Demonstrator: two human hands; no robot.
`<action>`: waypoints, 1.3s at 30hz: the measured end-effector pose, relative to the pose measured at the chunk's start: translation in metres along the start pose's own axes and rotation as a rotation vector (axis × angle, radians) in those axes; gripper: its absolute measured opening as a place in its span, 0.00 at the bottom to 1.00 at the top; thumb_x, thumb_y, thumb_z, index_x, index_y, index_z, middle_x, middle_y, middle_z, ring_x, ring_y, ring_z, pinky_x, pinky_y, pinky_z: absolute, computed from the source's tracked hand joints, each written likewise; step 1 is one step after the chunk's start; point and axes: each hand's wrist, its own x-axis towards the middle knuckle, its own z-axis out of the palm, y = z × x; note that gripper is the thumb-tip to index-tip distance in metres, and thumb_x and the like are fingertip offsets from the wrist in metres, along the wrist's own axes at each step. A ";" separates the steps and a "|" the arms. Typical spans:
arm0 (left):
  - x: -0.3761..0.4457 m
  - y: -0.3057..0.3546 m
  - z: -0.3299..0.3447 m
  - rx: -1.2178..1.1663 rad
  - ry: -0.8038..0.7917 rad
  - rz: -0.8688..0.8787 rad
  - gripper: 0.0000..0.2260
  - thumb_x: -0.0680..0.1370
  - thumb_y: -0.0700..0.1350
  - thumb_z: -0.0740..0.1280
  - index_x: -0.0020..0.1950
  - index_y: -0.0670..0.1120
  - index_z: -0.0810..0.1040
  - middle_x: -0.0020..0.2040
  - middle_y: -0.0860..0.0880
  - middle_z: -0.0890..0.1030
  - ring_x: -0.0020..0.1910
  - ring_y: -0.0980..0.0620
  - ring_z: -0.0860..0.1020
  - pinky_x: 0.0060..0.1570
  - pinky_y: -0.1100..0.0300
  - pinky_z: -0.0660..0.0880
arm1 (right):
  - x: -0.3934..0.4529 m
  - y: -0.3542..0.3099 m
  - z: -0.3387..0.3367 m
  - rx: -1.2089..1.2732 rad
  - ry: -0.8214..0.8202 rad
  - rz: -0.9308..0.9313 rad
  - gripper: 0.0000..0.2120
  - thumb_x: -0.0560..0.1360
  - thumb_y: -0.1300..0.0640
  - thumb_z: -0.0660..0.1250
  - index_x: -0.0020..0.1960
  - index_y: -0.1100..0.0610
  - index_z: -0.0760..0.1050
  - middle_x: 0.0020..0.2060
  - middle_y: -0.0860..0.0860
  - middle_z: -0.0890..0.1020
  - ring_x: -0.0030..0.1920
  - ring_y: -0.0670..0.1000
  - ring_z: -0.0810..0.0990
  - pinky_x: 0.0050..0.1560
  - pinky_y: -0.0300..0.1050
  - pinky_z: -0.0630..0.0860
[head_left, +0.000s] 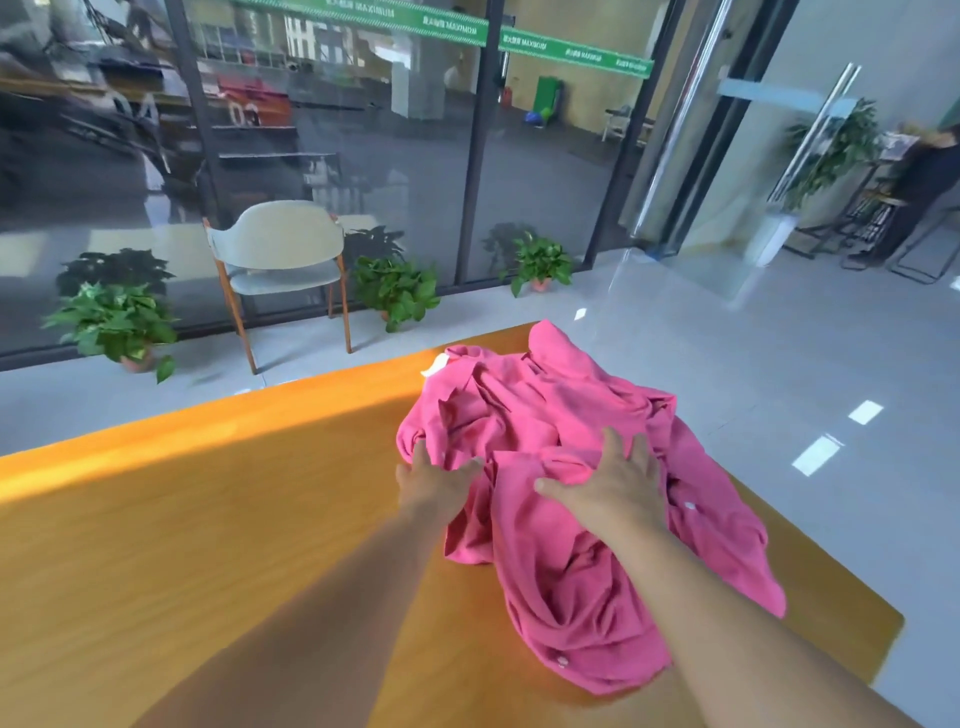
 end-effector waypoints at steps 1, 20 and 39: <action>0.007 0.003 0.002 0.029 0.017 0.006 0.43 0.75 0.61 0.69 0.81 0.51 0.47 0.80 0.44 0.49 0.75 0.38 0.60 0.68 0.44 0.67 | 0.005 0.001 0.001 0.005 -0.038 0.024 0.61 0.62 0.27 0.72 0.81 0.50 0.42 0.80 0.58 0.43 0.79 0.61 0.46 0.77 0.60 0.52; 0.011 0.023 0.012 -0.443 -0.003 -0.190 0.10 0.76 0.48 0.67 0.42 0.42 0.81 0.32 0.45 0.80 0.28 0.50 0.77 0.26 0.62 0.72 | 0.005 -0.041 0.012 0.536 -0.232 -0.317 0.13 0.67 0.53 0.72 0.51 0.56 0.81 0.38 0.47 0.80 0.46 0.53 0.80 0.42 0.40 0.69; -0.149 -0.031 -0.218 -0.466 0.202 -0.090 0.08 0.77 0.44 0.70 0.47 0.38 0.81 0.41 0.40 0.84 0.37 0.45 0.82 0.40 0.52 0.81 | -0.174 -0.194 0.027 1.087 -0.736 -0.466 0.13 0.60 0.60 0.72 0.44 0.57 0.80 0.35 0.49 0.80 0.38 0.51 0.77 0.40 0.44 0.74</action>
